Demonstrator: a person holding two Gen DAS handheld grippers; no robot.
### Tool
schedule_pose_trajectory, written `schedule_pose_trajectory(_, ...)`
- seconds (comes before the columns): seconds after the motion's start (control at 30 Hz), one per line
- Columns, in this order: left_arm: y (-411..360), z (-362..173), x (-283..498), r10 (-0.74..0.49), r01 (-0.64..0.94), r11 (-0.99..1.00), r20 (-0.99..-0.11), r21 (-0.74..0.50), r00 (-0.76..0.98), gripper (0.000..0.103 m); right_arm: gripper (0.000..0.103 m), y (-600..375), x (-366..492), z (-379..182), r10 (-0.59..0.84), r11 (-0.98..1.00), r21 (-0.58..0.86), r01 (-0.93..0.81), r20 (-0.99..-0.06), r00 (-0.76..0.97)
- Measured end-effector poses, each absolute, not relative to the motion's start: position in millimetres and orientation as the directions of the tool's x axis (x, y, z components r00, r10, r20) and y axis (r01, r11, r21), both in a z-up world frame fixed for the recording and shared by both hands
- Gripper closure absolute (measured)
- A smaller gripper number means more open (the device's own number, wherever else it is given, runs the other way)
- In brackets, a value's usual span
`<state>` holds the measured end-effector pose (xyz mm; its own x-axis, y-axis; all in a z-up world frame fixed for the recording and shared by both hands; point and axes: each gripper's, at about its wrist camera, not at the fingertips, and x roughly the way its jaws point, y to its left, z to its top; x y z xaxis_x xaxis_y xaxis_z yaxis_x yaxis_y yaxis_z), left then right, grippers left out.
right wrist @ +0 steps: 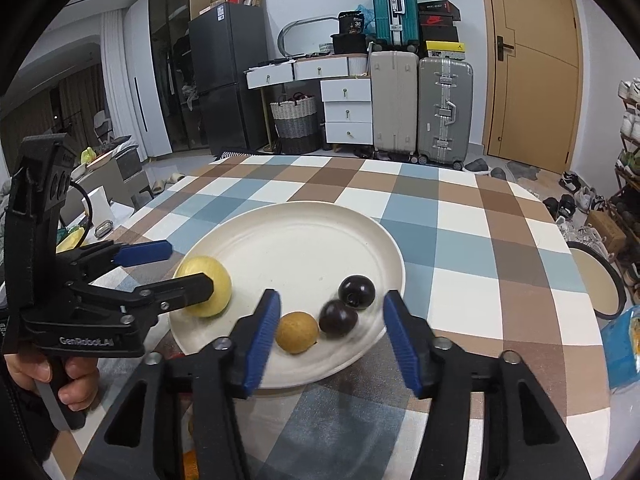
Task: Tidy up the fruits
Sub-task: 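Carry the pear with the left and the plum with the right into the plate, release, then withdraw both open grippers from the white plate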
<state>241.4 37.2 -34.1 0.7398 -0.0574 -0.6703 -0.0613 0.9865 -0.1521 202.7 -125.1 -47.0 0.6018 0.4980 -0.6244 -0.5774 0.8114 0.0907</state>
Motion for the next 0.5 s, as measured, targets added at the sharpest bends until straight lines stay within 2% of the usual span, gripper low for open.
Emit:
schedule_pose_trajectory(0.13, 40.1, -34.2, 240.3, -0.049, -0.074, 0.985, -0.671, -0.154, 0.740, 0.001, 0.029, -126.8, 204.1, -46.8, 0.499, 0.814, 0.098, -0.572, -0.622, 0.604)
schedule_pose_trajectory(0.2, 40.8, -32.6, 238.4, -0.047, -0.074, 0.985, -0.660, -0.154, 0.750, 0.001, 0.018, -127.0, 204.6, -47.0, 0.492, 0.819, 0.097, -0.565, -0.624, 0.607)
schedule_pose_trajectory(0.5, 37.7, -29.3, 234.3, -0.038, -0.069, 0.988, -0.648, -0.139, 0.761, 0.001, 0.001, -132.3, 208.9, -48.0, 0.471, 0.840, 0.109, -0.531, -0.634, 0.614)
